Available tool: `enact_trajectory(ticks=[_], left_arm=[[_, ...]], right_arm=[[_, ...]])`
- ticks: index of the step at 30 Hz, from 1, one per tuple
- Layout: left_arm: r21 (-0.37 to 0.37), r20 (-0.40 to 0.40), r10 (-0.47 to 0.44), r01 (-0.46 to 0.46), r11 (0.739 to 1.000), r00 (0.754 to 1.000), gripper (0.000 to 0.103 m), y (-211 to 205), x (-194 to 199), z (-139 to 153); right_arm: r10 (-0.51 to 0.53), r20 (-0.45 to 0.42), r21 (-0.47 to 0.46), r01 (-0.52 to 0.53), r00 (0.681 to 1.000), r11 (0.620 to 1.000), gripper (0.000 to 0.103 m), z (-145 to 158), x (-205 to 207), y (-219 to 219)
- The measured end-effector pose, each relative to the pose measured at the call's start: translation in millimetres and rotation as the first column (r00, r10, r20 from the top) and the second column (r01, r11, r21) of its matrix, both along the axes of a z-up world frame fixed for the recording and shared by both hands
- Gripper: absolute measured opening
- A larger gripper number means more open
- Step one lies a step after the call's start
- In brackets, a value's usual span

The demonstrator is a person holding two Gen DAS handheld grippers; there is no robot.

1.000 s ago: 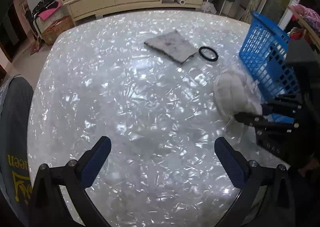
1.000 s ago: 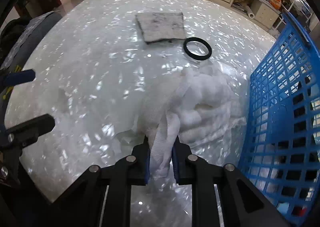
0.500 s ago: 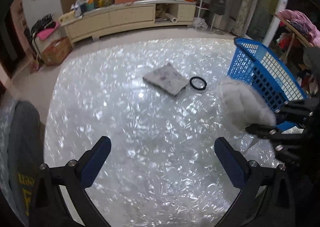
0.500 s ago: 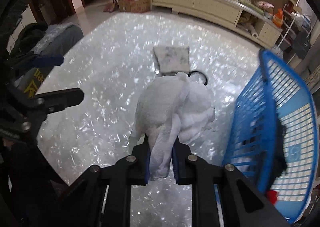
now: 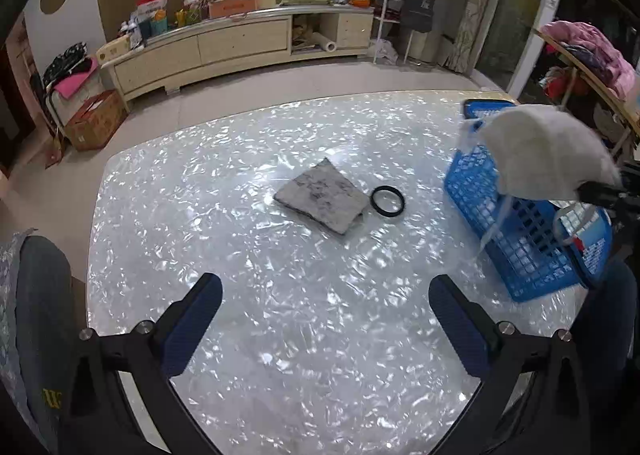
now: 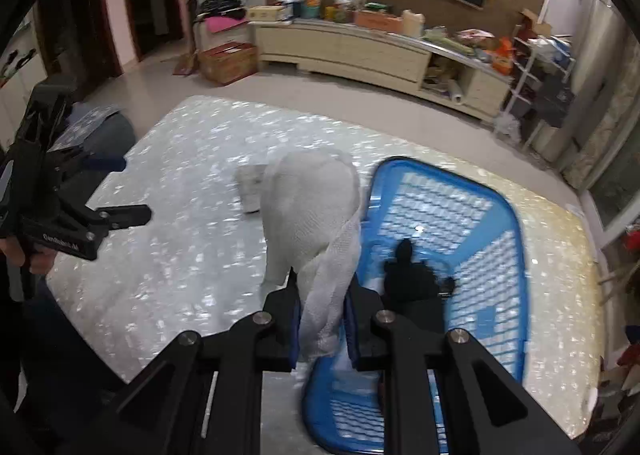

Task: Organize soft objects
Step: 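Carry the white towel into the blue basket and open the right gripper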

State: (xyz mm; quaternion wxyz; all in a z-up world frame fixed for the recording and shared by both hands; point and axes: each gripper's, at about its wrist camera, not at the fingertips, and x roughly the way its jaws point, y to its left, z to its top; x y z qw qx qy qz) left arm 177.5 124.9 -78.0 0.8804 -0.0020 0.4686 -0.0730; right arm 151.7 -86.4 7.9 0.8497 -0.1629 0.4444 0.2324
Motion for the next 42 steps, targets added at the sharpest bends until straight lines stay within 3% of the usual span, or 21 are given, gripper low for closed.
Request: enact_trajectory(ticks=[10, 16, 21, 25, 28, 32, 42], left_arm=[[-0.002, -0.030, -0.007, 0.007, 1.000, 1.000, 0.102, 7.3, 48.1, -20.7], [0.031, -0.046, -0.049, 0.050, 0.998, 0.998, 0.102, 0.1, 71.7, -37.7], [0.023, -0.054, -0.080, 0.081, 0.996, 0.995, 0.103, -5.0, 90.1, -53.1], [0.087, -0.033, -0.119, 0.121, 0.989, 0.992, 0.102, -14.4, 99.8, -60.8], [0.080, -0.045, -0.160, 0.163, 0.983, 0.986, 0.102, -18.3, 109.4, -69.2], [0.108, -0.070, -0.168, 0.175, 0.979, 0.983, 0.102, -21.7, 120.3, -83.0], [0.119, -0.123, -0.242, 0.257, 0.959, 0.962, 0.081, -40.7, 132.3, -114.5]], right_arm=[[-0.129, 0.045, 0.012, 0.128, 0.991, 0.992, 0.016, 13.5, 23.8, -51.4], [-0.171, 0.107, -0.083, 0.180, 0.979, 0.980, 0.016, 5.5, 31.8, -54.2], [-0.190, 0.039, -0.082, 0.192, 0.981, 0.978, 0.016, -14.1, 41.7, -60.8], [-0.219, -0.039, -0.054, 0.216, 0.975, 0.975, 0.016, -29.0, 54.1, -68.3], [-0.237, -0.112, -0.018, 0.236, 0.965, 0.972, 0.017, -39.3, 65.5, -74.7], [-0.257, -0.131, -0.041, 0.254, 0.957, 0.966, 0.017, -46.3, 71.5, -72.9], [-0.249, -0.159, -0.033, 0.247, 0.955, 0.968, 0.019, -48.0, 79.2, -66.2]])
